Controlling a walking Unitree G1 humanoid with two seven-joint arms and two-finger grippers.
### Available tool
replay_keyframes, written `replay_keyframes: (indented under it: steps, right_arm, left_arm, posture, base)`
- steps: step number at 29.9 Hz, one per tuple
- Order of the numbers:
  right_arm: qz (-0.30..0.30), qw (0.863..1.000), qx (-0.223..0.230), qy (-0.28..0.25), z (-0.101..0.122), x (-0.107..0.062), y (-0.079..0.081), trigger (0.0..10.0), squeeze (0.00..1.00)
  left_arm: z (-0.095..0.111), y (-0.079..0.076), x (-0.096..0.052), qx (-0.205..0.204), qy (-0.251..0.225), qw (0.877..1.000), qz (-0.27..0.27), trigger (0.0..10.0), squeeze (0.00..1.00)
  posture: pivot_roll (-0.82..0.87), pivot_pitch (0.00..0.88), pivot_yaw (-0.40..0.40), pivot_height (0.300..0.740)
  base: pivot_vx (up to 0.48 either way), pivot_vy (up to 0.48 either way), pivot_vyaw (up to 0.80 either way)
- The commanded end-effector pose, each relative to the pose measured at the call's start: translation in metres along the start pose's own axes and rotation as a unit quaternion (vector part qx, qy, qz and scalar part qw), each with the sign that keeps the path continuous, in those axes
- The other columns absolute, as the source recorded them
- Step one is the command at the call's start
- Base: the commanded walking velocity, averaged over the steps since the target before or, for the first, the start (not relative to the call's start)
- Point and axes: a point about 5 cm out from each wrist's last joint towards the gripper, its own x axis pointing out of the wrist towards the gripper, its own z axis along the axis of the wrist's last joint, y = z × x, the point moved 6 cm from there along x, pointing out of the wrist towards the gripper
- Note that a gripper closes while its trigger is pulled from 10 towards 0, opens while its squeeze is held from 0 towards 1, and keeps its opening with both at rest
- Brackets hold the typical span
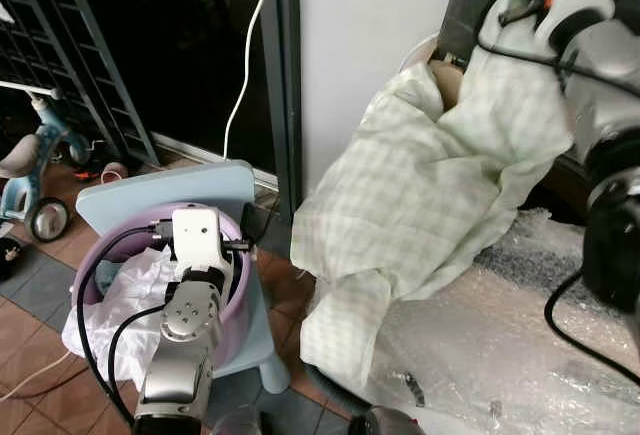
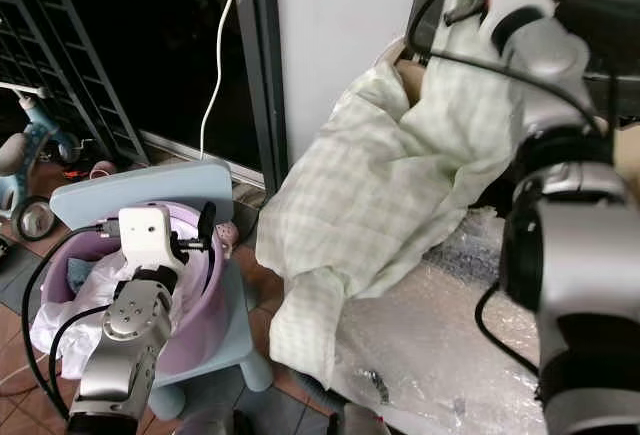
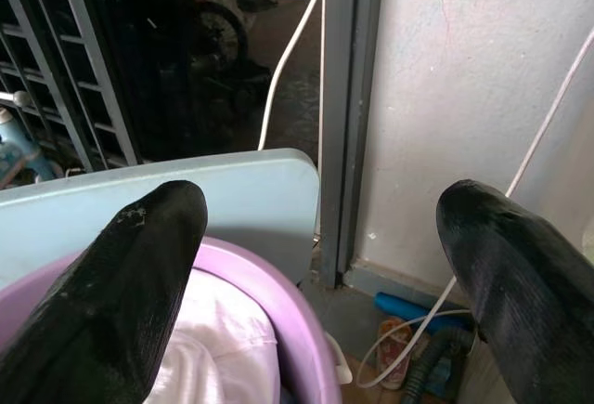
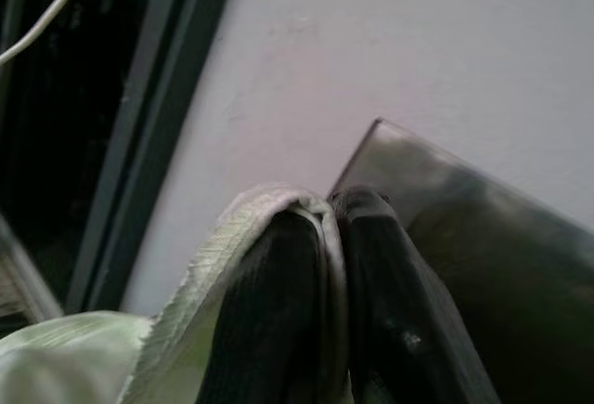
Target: Clothes washing
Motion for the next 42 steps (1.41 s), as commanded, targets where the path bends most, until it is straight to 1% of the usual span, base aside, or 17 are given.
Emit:
replay_keyframes:
  steps: [1, 3, 7, 9, 13, 15, 19, 21, 24, 25, 26, 29, 31, 32, 34, 36, 42]
  right_arm:
    - [0.041, 0.997, -0.034, -0.051, 0.028, 0.002, 0.008, 10.0, 1.00]
    - [0.118, 0.991, -0.044, -0.043, 0.019, -0.009, 0.028, 10.0, 1.00]
    - [0.191, 0.981, -0.020, -0.034, 0.013, -0.027, 0.041, 10.0, 1.00]
    - [0.245, 0.968, 0.045, -0.010, 0.005, -0.049, 0.046, 10.0, 1.00]
    - [0.290, 0.955, 0.020, 0.055, -0.026, -0.080, 0.054, 10.0, 1.00]
    - [0.272, 0.957, 0.002, 0.100, -0.052, -0.097, 0.047, 10.0, 1.00]
    - [0.237, 0.961, -0.030, 0.139, -0.074, -0.113, 0.035, 10.0, 1.00]
    - [0.143, 0.981, -0.026, 0.132, -0.077, -0.117, 0.010, 10.0, 1.00]
    - [0.074, 0.990, 0.000, 0.123, -0.077, -0.119, -0.005, 10.0, 1.00]
    - [0.049, 0.992, 0.015, 0.116, -0.078, -0.123, -0.008, 10.0, 0.91]
    - [0.034, 0.991, 0.015, 0.126, -0.087, -0.131, -0.004, 10.0, 0.00]
    - [0.036, 0.989, -0.031, 0.140, -0.102, -0.149, 0.016, 10.0, 0.00]
    - [0.036, 0.991, -0.017, 0.131, -0.100, -0.152, 0.028, 10.0, 0.00]
    - [0.049, 0.995, 0.036, 0.085, -0.081, -0.146, 0.049, 10.0, 0.00]
    - [0.056, 0.995, 0.055, 0.068, -0.074, -0.144, 0.056, 10.0, 0.00]
    - [0.051, 0.985, 0.163, 0.008, -0.038, -0.128, 0.066, 10.0, 0.00]
    - [0.074, 0.974, 0.206, -0.052, 0.002, -0.121, 0.084, 10.0, 0.00]
  left_arm:
    - [0.001, 0.001, 0.000, 0.001, 0.002, 1.000, -0.001, 10.0, 0.00]
    - [0.000, 0.001, -0.001, 0.000, 0.004, 1.000, -0.004, 10.0, 0.00]
    - [-0.002, 0.001, -0.002, -0.002, 0.010, 1.000, -0.006, 10.0, 0.00]
    - [-0.006, 0.001, -0.004, -0.004, 0.017, 1.000, -0.006, 10.0, 0.00]
    - [-0.008, 0.002, -0.005, -0.004, 0.022, 1.000, -0.006, 10.0, 0.00]
    - [-0.011, 0.002, -0.005, 0.001, 0.028, 1.000, -0.010, 10.0, 0.00]
    - [-0.012, 0.001, -0.005, 0.003, 0.032, 0.999, -0.014, 10.0, 0.00]
    - [-0.013, 0.000, -0.004, 0.008, 0.034, 0.999, -0.020, 10.0, 0.00]
    - [-0.013, -0.001, -0.003, 0.011, 0.035, 0.999, -0.024, 10.0, 0.00]
    - [-0.013, -0.002, -0.001, 0.013, 0.034, 0.999, -0.027, 10.0, 0.00]
    - [-0.013, -0.004, 0.001, 0.016, 0.034, 0.999, -0.031, 10.0, 0.00]
    - [-0.011, -0.009, 0.005, 0.021, 0.031, 0.998, -0.040, 10.0, 0.00]
    - [-0.011, -0.010, 0.005, 0.021, 0.030, 0.998, -0.042, 10.0, 0.00]
    - [-0.010, -0.010, 0.005, 0.020, 0.029, 0.999, -0.038, 10.0, 0.00]
    - [-0.010, -0.009, 0.005, 0.020, 0.028, 0.999, -0.036, 10.0, 0.00]
    - [-0.010, -0.003, 0.002, 0.014, 0.027, 0.999, -0.026, 10.0, 0.00]
    - [-0.009, -0.001, 0.003, 0.010, 0.026, 0.999, -0.024, 10.0, 0.00]
  posture:
    - [-0.05, 0.000, 0.016, 0.740]
    - [-0.05, 0.000, 0.014, 0.740]
    - [-0.04, 0.000, 0.009, 0.740]
    - [-0.04, 0.000, 0.006, 0.740]
    - [-0.04, 0.000, 0.005, 0.740]
    - [-0.05, 0.000, 0.009, 0.740]
    - [-0.06, 0.000, 0.020, 0.740]
    - [-0.08, 0.000, 0.036, 0.740]
    - [-0.10, 0.000, 0.049, 0.740]
    - [-0.12, 0.000, 0.054, 0.740]
    - [-0.12, 0.000, 0.057, 0.740]
    - [-0.13, 0.000, 0.059, 0.740]
    - [-0.13, 0.000, 0.054, 0.740]
    - [-0.12, 0.000, 0.044, 0.740]
    - [-0.12, 0.000, 0.044, 0.740]
    - [-0.10, 0.000, 0.035, 0.740]
    - [-0.11, 0.000, 0.038, 0.740]
  base:
    - [0.000, 0.000, 0.00]
    - [0.000, 0.000, 0.00]
    - [0.000, 0.000, 0.00]
    - [0.000, 0.000, 0.00]
    - [0.000, 0.000, 0.00]
    - [0.000, 0.000, 0.00]
    - [0.000, 0.000, 0.00]
    - [0.000, 0.000, 0.00]
    - [0.000, 0.000, 0.00]
    - [0.000, 0.000, 0.00]
    - [0.000, 0.000, 0.00]
    - [0.000, 0.000, 0.00]
    - [0.000, 0.000, 0.00]
    - [0.000, 0.000, 0.00]
    - [0.000, 0.000, 0.00]
    - [0.000, 0.000, 0.00]
    - [0.000, 0.000, 0.00]
